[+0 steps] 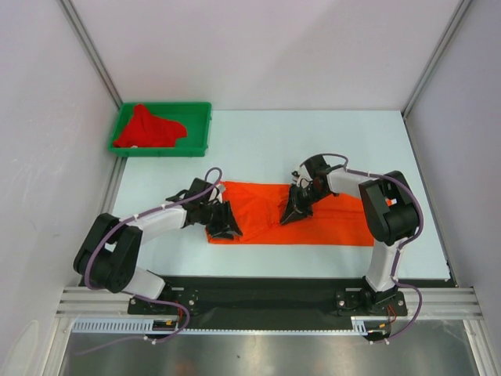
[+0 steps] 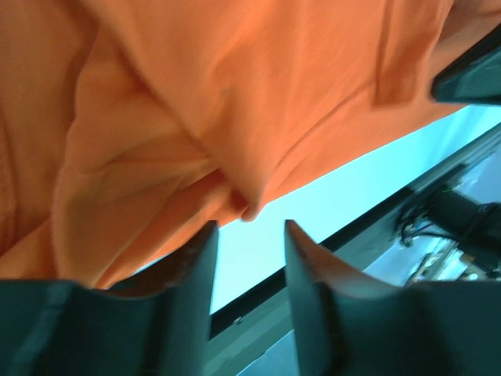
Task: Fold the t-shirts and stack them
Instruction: Fold the tshirt
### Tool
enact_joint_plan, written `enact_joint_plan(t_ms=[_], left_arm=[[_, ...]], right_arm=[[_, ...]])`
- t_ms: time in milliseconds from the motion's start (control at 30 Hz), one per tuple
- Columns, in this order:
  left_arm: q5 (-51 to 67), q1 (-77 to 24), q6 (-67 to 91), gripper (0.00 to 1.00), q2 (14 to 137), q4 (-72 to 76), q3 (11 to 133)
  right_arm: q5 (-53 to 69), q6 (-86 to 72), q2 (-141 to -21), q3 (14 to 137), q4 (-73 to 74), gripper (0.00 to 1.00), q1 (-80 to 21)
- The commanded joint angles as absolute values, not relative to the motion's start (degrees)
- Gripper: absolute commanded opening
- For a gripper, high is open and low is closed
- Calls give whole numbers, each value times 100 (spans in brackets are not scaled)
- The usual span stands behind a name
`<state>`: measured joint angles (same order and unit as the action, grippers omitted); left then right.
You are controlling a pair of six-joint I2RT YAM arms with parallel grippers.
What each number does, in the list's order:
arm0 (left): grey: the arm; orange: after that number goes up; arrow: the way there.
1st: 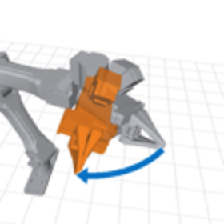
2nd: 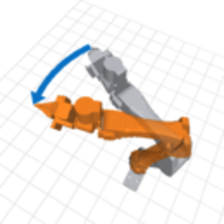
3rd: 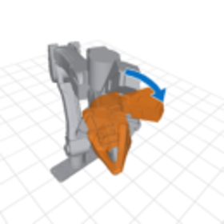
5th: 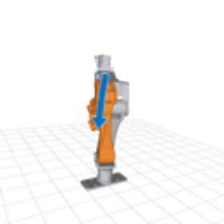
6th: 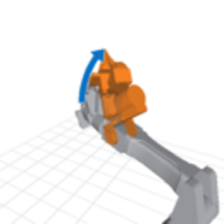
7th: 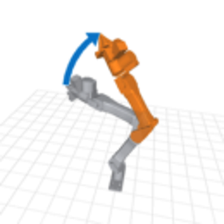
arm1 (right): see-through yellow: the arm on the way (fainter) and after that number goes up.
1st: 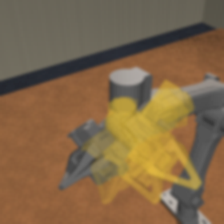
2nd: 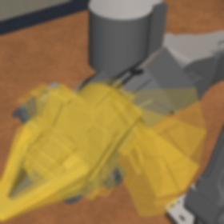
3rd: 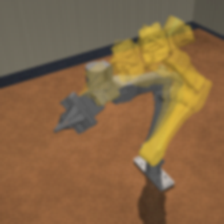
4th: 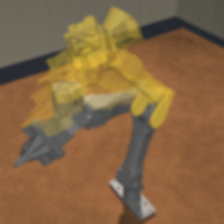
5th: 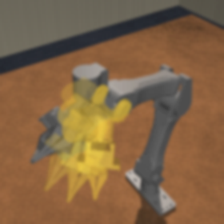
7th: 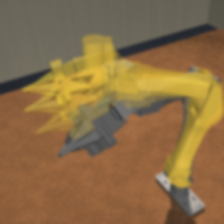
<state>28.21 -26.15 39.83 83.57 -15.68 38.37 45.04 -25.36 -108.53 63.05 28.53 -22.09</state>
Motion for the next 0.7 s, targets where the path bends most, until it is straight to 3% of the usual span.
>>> enact_joint_plan(t_ms=[0, 200, 333, 467, 667], left_arm=[[2664, -2663, 3473, 47, 8009, -2125, 4060], [1338, -2602, 3041, 68, 7120, -3540, 4544], [1064, -2479, 3348, 73, 6567, -3489, 4202], [1090, -2085, 3629, 74, 6495, -3428, 3894], [1283, -1688, 4366, 76, 5977, -2954, 3226]], right_arm=[[4404, -2154, -10618, 6600, 3558, 15, -2145], [3229, -1417, -9800, 6996, 4438, 51, -1916], [2909, -1406, -9773, 7364, 4150, 60, -1802], [3155, -1363, -10133, 7918, 2905, 67, -1924], [3786, -1099, -11863, 9806, 2295, 70, -2030]])
